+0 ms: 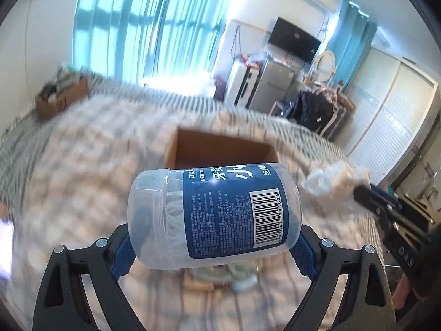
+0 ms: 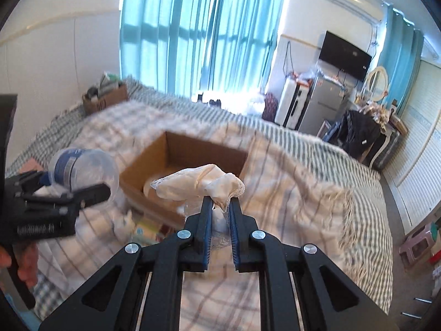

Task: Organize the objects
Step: 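Carry the bottle and cloth over the box while both grippers open to drop them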

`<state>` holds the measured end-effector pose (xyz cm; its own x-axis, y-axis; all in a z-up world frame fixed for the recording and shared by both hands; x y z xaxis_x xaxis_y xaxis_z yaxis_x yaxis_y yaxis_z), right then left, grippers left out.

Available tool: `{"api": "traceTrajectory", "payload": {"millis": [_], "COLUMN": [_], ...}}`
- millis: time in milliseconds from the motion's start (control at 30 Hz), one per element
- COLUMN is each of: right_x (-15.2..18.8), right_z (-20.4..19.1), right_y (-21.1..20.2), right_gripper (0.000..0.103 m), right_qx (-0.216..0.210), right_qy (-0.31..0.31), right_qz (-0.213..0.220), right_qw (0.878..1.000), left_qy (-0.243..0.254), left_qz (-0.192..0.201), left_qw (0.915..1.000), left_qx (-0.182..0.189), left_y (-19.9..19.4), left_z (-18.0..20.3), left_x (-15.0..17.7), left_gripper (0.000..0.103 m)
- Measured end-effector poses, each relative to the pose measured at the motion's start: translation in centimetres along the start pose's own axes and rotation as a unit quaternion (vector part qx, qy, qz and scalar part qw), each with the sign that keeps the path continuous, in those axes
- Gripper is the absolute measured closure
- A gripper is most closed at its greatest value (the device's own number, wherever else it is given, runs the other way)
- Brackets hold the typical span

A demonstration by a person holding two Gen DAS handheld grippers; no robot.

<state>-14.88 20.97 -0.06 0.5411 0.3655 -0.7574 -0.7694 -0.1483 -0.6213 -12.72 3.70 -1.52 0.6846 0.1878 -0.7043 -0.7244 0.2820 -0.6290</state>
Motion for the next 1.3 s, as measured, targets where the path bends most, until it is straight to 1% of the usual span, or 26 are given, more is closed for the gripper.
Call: {"api": "traceTrajectory", "payload": {"millis": [67, 100, 133, 167, 233, 267, 400, 533, 600, 667, 733, 800, 900, 1000, 1067, 1133, 1200, 1300], "right_x": [-1.3, -2.1, -2.7, -3.4, -4.8, -5.2, -6.6, -6.6, -6.1, -5.4, -4.6, -4.0, -3.5, -3.5, -3.8, -4.1, -4.4, -5.1], "right_z": [0.1, 0.3, 0.4, 0.4, 0.5, 0.6, 0.5, 0.4, 0.0, -0.3, -0.7, -0.7, -0.5, -0.1, 0.4, 0.5, 0.8, 1.1], "right_y": [0.1, 0.4, 0.7, 1.2, 2.9, 3.5, 8.2, 12.9, 15.3, 17.1, 19.0, 20.1, 21.0, 20.8, 20.0, 19.2, 17.6, 14.9], "right_gripper": [0.092, 0.092, 0.092, 0.092, 0.092, 0.092, 0.092, 0.092, 0.092, 0.092, 0.092, 0.092, 0.092, 0.09, 0.081, 0.063, 0.055, 0.055], "right_qx": [-0.004, -0.006, -0.007, -0.007, -0.01, -0.011, -0.011, -0.025, -0.031, -0.038, -0.043, -0.047, -0.055, -0.058, -0.062, -0.063, -0.055, -0.046], "right_qy": [0.009, 0.015, 0.019, 0.023, 0.035, 0.039, 0.049, 0.061, 0.066, 0.069, 0.072, 0.073, 0.076, 0.079, 0.091, 0.099, 0.102, 0.1], "right_qz": [0.01, 0.015, 0.017, 0.021, 0.022, 0.021, 0.002, -0.019, -0.032, -0.041, -0.051, -0.057, -0.057, -0.052, -0.041, -0.031, -0.019, -0.004], "right_qw": [1.0, 1.0, 1.0, 1.0, 0.999, 0.999, 0.999, 0.998, 0.997, 0.996, 0.995, 0.995, 0.994, 0.994, 0.993, 0.993, 0.993, 0.994], "left_qy": [0.033, 0.052, 0.066, 0.085, 0.1, 0.108, 0.142, 0.17, 0.179, 0.18, 0.177, 0.179, 0.174, 0.168, 0.165, 0.164, 0.164, 0.161], "left_qz": [0.013, 0.01, 0.002, -0.02, -0.037, -0.043, -0.046, -0.063, -0.072, -0.084, -0.093, -0.093, -0.099, -0.105, -0.101, -0.094, -0.088, -0.074], "left_qw": [0.9993, 0.9986, 0.9978, 0.9959, 0.9933, 0.9919, 0.9875, 0.982, 0.9799, 0.9787, 0.9777, 0.9771, 0.9757, 0.9745, 0.9748, 0.9758, 0.9768, 0.9786], "left_qx": [-0.007, -0.006, 0.001, 0.022, 0.046, 0.052, 0.051, 0.053, 0.05, 0.052, 0.064, 0.069, 0.088, 0.106, 0.11, 0.11, 0.107, 0.105], "left_y": [0.5, 1.2, 2.1, 3.6, 5.3, 6.4, 10.1, 14.0, 15.3, 16.9, 18.2, 19.0, 19.9, 20.2, 19.7, 18.7, 17.4, 14.8], "left_z": [0.5, 0.6, 0.7, 0.9, 0.9, 0.8, 0.3, -0.3, -0.8, -1.4, -2.0, -2.4, -2.7, -2.7, -2.5, -2.1, -1.6, -1.3], "left_x": [-1.9, -2.9, -3.6, -4.4, -5.5, -6.0, -7.4, -7.0, -5.9, -5.0, -4.6, -4.4, -4.0, -3.9, -4.0, -4.3, -4.8, -5.7], "left_gripper": [0.009, 0.009, 0.009, 0.009, 0.009, 0.009, 0.009, 0.009, 0.009, 0.009, 0.009, 0.009, 0.009, 0.008, 0.005, 0.001, 0.001, 0.001]}}
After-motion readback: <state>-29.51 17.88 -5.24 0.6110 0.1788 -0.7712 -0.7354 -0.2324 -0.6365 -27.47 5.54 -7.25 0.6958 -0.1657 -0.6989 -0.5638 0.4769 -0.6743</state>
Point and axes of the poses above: each gripper's, at about its wrist camera, not at the fingertips, and y roughly the way its jaws point, z to its right, x to its underside, the point moved 3 cm from there along y, roughly the way its jaws point, and after that the axes turned 8 degrees about x, right-handed, at the moved point
